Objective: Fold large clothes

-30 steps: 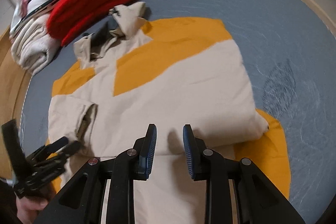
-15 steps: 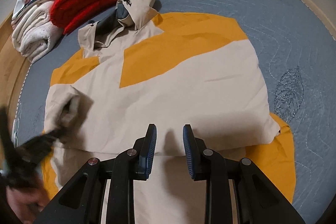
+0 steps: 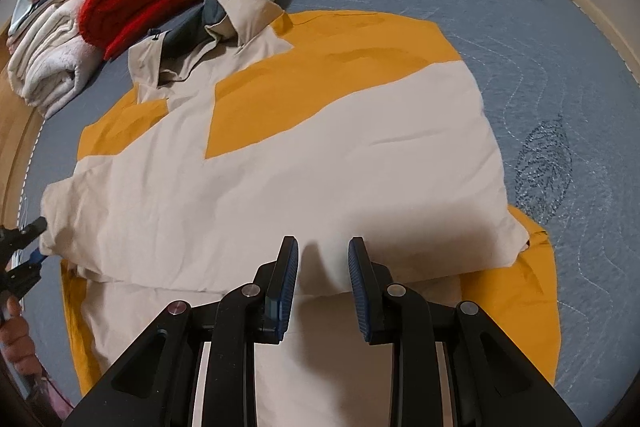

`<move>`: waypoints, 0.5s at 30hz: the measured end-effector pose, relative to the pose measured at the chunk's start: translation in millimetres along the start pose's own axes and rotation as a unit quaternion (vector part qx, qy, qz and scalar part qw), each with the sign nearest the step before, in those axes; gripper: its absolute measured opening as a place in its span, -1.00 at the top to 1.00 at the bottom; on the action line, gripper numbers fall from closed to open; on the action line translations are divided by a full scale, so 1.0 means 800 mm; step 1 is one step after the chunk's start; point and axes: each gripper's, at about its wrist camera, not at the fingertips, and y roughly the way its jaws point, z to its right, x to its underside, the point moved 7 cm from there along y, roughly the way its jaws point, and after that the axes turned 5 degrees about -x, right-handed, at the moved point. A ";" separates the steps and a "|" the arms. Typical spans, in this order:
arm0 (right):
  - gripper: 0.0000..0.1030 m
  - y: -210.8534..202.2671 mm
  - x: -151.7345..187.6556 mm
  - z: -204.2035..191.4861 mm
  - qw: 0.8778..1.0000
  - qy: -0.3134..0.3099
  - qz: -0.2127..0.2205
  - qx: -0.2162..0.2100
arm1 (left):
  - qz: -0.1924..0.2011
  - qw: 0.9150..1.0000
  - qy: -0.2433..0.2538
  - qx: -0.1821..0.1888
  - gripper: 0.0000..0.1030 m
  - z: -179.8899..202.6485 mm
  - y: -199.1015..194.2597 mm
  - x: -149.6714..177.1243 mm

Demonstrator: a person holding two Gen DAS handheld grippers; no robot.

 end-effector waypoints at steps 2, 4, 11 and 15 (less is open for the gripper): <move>0.46 0.000 0.000 -0.003 1.000 -0.003 0.000 -0.003 | 0.007 0.999 0.012 -0.038 0.86 -0.008 0.001 -0.003; 0.46 0.001 -0.001 -0.005 1.000 -0.006 0.000 -0.003 | 0.021 0.998 0.016 -0.051 0.86 -0.011 -0.003 -0.005; 0.46 0.016 -0.001 0.029 0.999 0.025 -0.009 0.033 | 0.039 0.990 0.031 -0.131 0.75 -0.029 -0.009 -0.016; 0.46 0.025 0.002 0.055 0.997 0.067 -0.024 0.041 | 0.070 0.982 0.114 -0.136 0.73 0.009 -0.018 -0.009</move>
